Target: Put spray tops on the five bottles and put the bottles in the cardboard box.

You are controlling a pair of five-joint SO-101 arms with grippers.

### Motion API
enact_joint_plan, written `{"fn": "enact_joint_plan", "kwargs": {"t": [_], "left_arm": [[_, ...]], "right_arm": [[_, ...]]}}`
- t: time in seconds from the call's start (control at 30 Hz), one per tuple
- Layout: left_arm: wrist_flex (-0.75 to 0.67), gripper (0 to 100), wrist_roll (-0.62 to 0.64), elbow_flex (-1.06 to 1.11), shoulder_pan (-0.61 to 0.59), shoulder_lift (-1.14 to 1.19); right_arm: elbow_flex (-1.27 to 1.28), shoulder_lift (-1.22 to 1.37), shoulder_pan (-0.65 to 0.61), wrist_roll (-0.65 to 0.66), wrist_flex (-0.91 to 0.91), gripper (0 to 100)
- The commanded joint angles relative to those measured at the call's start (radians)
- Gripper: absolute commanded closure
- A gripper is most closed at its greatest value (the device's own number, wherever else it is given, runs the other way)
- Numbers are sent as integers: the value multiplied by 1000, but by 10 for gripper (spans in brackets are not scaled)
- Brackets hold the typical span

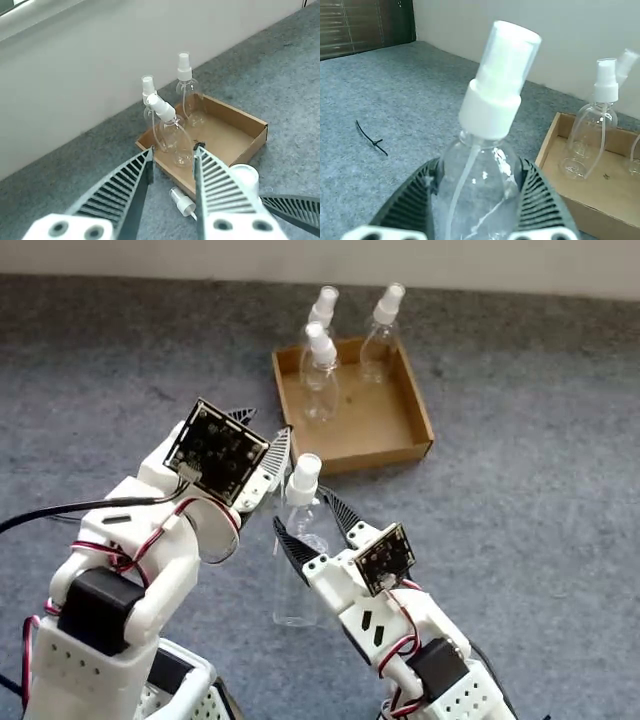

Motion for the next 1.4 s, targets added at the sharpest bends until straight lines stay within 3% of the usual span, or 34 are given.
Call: {"fn": "enact_joint_plan", "kwargs": {"t": [0.0,0.17,0.5,0.87,1.2,1.37], "left_arm": [[9,871,-8,-39,30,2],[11,871,-8,-38,96,2],[9,871,-69,94,93,-7],[8,871,-68,97,91,-8],[5,867,-64,-42,-54,-8],[3,870,-64,-31,-156,-7]], "right_arm": [[-13,-10,10,-3,-4,994],[-13,-10,10,-3,-4,994],[-13,-10,10,-3,-4,994],[-13,-10,10,-3,-2,994],[-12,-10,19,-3,-4,994],[-38,-10,151,-2,-33,994]]}}
